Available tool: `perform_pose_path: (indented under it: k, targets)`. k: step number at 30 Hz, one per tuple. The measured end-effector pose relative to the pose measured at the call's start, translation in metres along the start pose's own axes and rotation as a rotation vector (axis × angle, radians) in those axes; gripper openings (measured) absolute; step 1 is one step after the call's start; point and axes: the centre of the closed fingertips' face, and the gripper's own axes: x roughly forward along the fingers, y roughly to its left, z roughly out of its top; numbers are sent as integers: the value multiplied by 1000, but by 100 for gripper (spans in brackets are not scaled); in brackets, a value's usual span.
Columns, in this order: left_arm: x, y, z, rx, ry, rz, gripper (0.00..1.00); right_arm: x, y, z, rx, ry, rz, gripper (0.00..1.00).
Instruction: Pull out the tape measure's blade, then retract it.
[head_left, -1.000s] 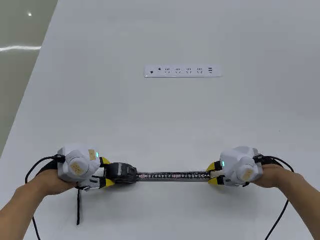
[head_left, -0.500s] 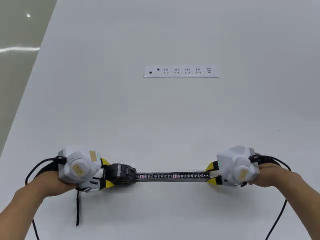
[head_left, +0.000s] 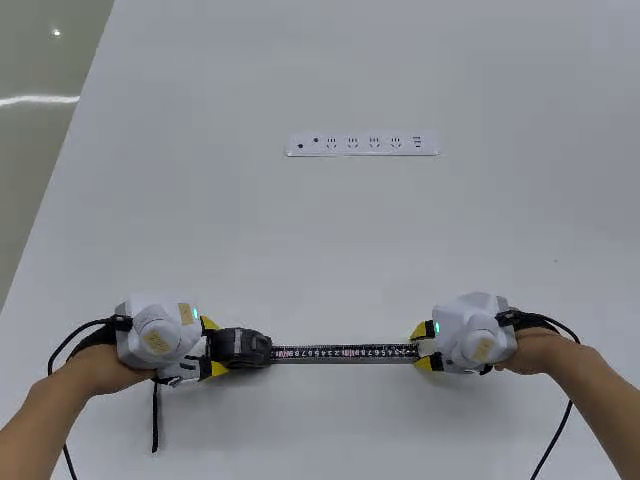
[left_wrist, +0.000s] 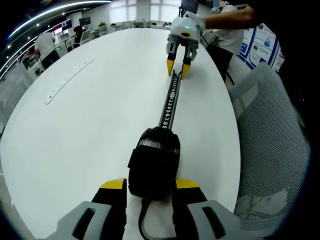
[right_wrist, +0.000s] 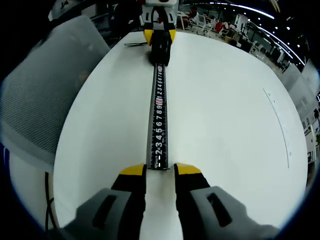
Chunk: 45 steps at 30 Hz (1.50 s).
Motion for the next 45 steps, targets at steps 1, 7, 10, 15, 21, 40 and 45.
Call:
perform_pose_path:
  k: [1, 7, 10, 15, 21, 40, 45]
  targets:
    - [0, 0, 0, -1, -1, 1, 35, 0, 0, 0, 0, 0, -2, 22]
    - [-3, 0, -1, -21, -21, 22, 42, -3, 0, -3, 16, -1, -18, 26]
    - [-4, -1, -4, -25, -18, 29, 45, -5, 0, -3, 31, -7, -31, 28]
    - [-7, -5, -7, -55, -34, 39, 51, -10, 0, -5, 54, -16, -47, 32]
    - [-11, -11, -11, -100, -69, 47, 55, -17, 0, -5, 111, -35, -74, 38]
    - [-20, -23, -15, -167, -147, 95, 66, -30, 13, -3, 253, -108, -139, 51]
    - [-24, -31, -18, -206, -182, 126, 67, -34, 22, -7, 354, -157, -190, 54]
